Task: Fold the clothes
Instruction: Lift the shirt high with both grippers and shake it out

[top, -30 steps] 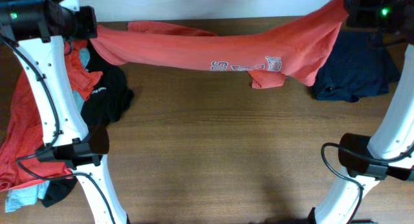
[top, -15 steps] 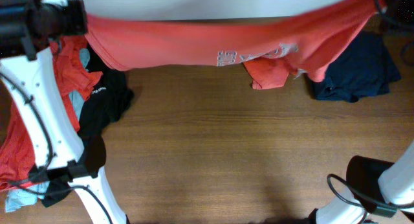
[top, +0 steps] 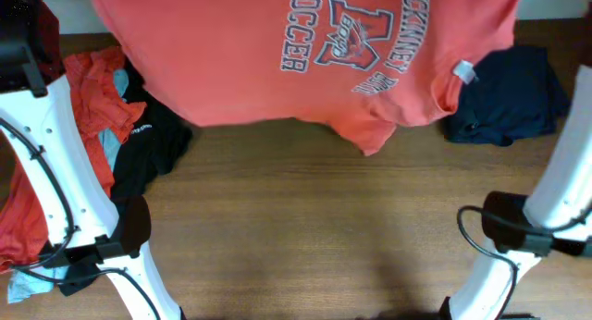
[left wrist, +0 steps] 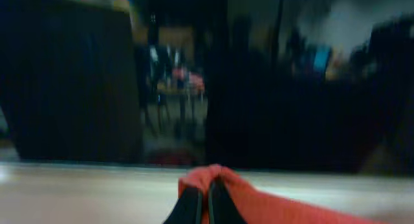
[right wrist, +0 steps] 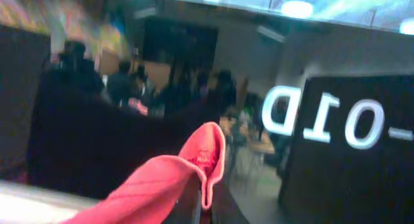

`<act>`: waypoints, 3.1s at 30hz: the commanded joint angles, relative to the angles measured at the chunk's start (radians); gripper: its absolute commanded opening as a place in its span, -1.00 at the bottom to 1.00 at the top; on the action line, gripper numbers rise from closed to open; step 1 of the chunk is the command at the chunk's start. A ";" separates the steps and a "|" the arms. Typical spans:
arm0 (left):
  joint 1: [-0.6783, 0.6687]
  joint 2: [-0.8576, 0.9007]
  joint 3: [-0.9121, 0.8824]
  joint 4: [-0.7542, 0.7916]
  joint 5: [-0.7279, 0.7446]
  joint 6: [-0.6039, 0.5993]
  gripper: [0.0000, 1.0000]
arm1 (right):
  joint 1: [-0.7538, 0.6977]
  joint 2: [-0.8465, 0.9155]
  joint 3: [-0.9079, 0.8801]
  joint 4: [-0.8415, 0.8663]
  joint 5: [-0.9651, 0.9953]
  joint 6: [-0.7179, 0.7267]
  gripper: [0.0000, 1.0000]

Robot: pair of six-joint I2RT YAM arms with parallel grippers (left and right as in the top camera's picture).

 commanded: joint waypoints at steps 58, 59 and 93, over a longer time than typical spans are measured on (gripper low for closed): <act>0.003 -0.241 -0.072 0.302 0.024 -0.019 -0.99 | 0.036 -0.252 0.004 0.235 0.066 0.016 -0.92; 0.003 -0.240 -0.077 0.295 0.024 -0.019 -0.99 | 0.036 -0.249 0.004 0.223 0.066 0.010 -0.92; -0.008 -0.060 -0.203 0.740 0.159 -0.209 -0.99 | 0.036 -0.023 0.004 0.550 0.049 0.079 -0.92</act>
